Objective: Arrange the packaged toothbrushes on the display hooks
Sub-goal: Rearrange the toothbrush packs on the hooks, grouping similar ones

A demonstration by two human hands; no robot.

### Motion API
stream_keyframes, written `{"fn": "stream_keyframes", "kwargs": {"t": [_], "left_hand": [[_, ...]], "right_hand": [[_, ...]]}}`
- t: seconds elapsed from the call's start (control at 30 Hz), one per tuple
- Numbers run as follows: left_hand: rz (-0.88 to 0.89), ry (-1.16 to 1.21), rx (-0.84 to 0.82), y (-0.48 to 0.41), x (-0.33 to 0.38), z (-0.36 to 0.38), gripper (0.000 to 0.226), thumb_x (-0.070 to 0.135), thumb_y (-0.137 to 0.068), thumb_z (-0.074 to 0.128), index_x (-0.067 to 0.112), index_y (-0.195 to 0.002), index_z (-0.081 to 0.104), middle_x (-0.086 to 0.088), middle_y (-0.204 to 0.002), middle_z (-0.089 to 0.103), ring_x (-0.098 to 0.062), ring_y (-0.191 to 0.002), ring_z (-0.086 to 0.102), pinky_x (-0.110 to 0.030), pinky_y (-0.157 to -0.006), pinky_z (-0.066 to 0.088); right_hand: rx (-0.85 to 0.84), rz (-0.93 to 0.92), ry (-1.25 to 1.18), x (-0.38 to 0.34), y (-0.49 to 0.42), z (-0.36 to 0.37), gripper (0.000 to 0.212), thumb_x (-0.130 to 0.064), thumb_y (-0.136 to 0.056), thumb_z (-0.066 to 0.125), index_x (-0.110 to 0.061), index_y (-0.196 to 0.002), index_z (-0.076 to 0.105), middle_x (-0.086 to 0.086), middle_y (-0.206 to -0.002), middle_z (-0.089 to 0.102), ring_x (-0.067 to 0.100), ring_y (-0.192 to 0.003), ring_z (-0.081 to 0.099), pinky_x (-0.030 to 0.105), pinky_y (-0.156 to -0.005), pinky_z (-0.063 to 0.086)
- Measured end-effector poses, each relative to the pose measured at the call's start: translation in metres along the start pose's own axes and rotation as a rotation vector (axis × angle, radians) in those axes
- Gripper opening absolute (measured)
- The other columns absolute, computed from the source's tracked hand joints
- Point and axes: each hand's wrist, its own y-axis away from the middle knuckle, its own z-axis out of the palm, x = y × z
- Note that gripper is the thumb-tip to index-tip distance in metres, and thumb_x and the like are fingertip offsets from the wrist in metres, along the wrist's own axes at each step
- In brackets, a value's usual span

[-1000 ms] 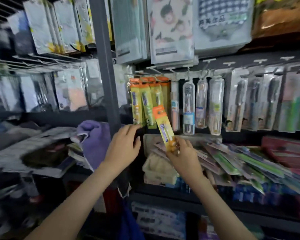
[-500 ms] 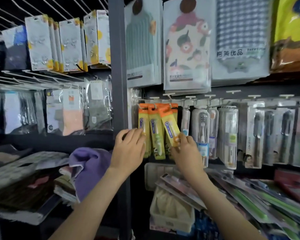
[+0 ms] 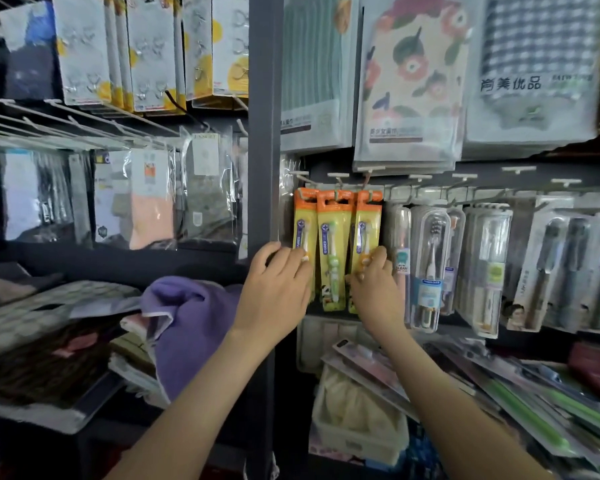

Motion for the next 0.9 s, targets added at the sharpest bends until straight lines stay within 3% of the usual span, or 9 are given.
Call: {"fn": "stream_keyframes", "kwargs": {"t": [0.13, 0.33, 0.5, 0.63, 0.8, 0.9], "left_hand": [[0.0, 0.008, 0.03, 0.002, -0.001, 0.001, 0.014, 0.017, -0.082, 0.055, 0.014, -0.087, 0.069, 0.001, -0.096, 0.067, -0.019, -0.089, 0.061, -0.033, -0.103, 0.027], [-0.006, -0.009, 0.007, 0.001, -0.001, 0.004, 0.017, 0.019, -0.084, 0.054, 0.013, -0.089, 0.069, 0.0, -0.095, 0.067, -0.019, -0.088, 0.061, -0.034, -0.103, 0.028], [-0.01, -0.012, -0.009, 0.001, -0.003, 0.004, 0.016, 0.017, -0.08, 0.056, 0.012, -0.088, 0.069, -0.001, -0.092, 0.067, -0.021, -0.087, 0.061, -0.034, -0.103, 0.029], [-0.017, -0.023, -0.044, 0.0, -0.001, 0.002, 0.016, 0.015, -0.078, 0.058, 0.011, -0.09, 0.069, -0.004, -0.092, 0.067, -0.023, -0.087, 0.06, -0.035, -0.103, 0.028], [-0.181, 0.086, -0.072, 0.01, 0.029, -0.004, 0.019, 0.017, -0.08, 0.055, 0.01, -0.093, 0.067, -0.007, -0.096, 0.066, -0.027, -0.093, 0.058, -0.044, -0.107, 0.024], [-0.329, 0.325, -0.17, 0.018, 0.092, -0.015, 0.029, 0.024, -0.083, 0.046, 0.011, -0.097, 0.067, -0.007, -0.096, 0.065, -0.028, -0.094, 0.059, -0.047, -0.101, 0.027]], "right_hand": [[0.009, 0.037, 0.034, 0.009, -0.005, 0.016, 0.074, -0.031, -0.095, 0.05, -0.003, -0.148, 0.006, 0.016, -0.139, 0.044, 0.028, -0.126, 0.043, 0.036, -0.093, 0.042], [-0.032, 0.095, 0.136, 0.005, -0.007, 0.024, 0.072, -0.034, -0.099, 0.04, -0.002, -0.148, -0.001, 0.015, -0.14, 0.044, 0.029, -0.123, 0.049, 0.037, -0.082, 0.048], [-0.094, 0.09, 0.008, 0.0, 0.006, 0.01, 0.077, -0.031, -0.097, 0.045, -0.005, -0.149, -0.005, 0.017, -0.143, 0.036, 0.032, -0.125, 0.045, 0.041, -0.09, 0.044], [-0.068, -0.041, -0.044, 0.008, 0.044, -0.019, 0.073, -0.026, -0.096, 0.046, -0.011, -0.151, -0.001, 0.009, -0.155, 0.015, 0.029, -0.137, 0.031, 0.041, -0.094, 0.043], [-0.04, -0.148, -0.131, 0.043, 0.092, -0.072, 0.062, -0.015, -0.095, 0.048, -0.012, -0.149, 0.017, 0.007, -0.148, 0.029, 0.023, -0.134, 0.035, 0.03, -0.1, 0.038], [-0.019, -0.062, -0.141, 0.078, 0.115, -0.104, 0.054, -0.015, -0.095, 0.051, -0.013, -0.144, 0.029, 0.004, -0.141, 0.038, 0.015, -0.121, 0.045, 0.019, -0.088, 0.039]]}}
